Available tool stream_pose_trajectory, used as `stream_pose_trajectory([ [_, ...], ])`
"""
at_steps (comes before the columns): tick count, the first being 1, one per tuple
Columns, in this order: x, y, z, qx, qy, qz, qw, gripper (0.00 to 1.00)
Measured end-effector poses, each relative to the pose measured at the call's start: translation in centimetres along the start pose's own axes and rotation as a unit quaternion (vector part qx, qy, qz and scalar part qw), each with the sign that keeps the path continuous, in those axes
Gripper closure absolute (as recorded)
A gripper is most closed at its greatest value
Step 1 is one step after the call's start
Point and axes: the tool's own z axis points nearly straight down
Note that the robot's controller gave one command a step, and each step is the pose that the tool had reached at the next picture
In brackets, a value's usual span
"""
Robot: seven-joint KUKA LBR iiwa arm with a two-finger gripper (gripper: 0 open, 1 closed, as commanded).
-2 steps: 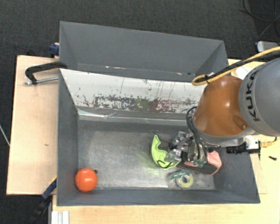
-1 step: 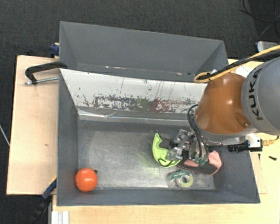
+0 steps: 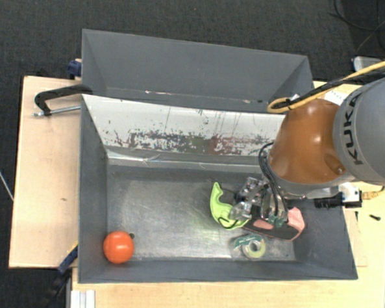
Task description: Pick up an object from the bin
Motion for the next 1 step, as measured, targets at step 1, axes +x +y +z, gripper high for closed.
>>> stream_pose_trajectory([
  [1, 0.13, -0.02, -0.67, 0.001, 0.0042, 0.0, 1.0, 1.0],
])
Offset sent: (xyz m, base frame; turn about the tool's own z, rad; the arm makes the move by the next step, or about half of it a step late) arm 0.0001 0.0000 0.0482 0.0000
